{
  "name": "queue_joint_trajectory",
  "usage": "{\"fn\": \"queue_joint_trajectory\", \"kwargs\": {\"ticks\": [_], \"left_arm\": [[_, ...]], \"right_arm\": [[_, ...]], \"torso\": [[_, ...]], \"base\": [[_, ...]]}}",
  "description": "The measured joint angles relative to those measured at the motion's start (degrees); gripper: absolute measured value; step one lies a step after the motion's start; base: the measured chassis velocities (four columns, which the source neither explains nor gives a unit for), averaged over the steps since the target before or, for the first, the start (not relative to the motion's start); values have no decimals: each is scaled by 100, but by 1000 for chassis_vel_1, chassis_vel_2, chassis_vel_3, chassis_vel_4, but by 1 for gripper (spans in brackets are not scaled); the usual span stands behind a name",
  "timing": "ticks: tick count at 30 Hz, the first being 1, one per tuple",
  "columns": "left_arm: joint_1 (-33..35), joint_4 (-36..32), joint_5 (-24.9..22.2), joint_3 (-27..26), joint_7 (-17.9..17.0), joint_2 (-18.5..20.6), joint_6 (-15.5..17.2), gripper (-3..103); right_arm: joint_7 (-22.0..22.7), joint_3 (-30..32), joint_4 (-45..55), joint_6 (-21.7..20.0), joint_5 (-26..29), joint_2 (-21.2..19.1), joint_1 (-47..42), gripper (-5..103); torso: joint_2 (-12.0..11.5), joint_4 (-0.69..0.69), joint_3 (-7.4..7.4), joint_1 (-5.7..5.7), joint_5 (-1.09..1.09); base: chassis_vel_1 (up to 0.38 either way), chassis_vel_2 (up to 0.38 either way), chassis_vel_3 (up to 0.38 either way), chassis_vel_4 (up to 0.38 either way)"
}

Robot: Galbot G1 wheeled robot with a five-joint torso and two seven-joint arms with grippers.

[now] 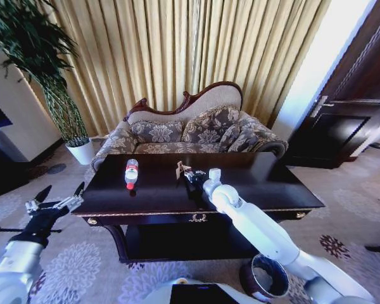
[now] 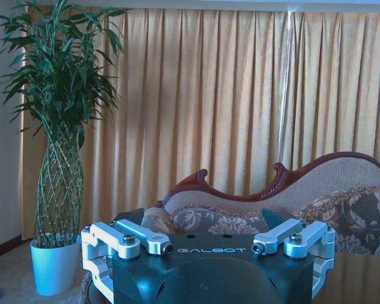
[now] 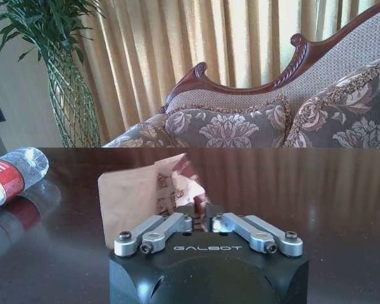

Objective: Move to the front of the table and place the trash on the table into the trash bin.

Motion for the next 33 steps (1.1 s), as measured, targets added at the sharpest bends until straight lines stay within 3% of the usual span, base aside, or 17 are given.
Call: {"fn": "queue_joint_trajectory", "kwargs": {"ticks": [3,15,22,25,33], "left_arm": [[-2,0,-5,9,0,14,-2,100],[-100,0,-2,125,-2,63,-34,100],[-254,0,49,299,12,45,-76,100],[-403,57,153,391,-5,-15,-75,100],[-401,54,189,388,-11,-116,-59,100]], "right_arm": [[2,58,33,6,-14,-22,-58,2],[299,591,528,162,-53,-260,-284,0],[383,1405,1258,170,-50,-779,-814,0],[380,2178,1702,318,-239,-1224,-1563,0],[372,3186,2115,739,-689,-1365,-2769,0]], "torso": [[0,0,0,0,0],[0,0,0,0,0],[0,0,0,0,2],[1,-2,0,0,0],[1,0,0,0,1]], "base": [[0,0,0,0],[0,0,0,0],[0,0,0,0],[0,0,0,0],[0,0,0,0]]}}
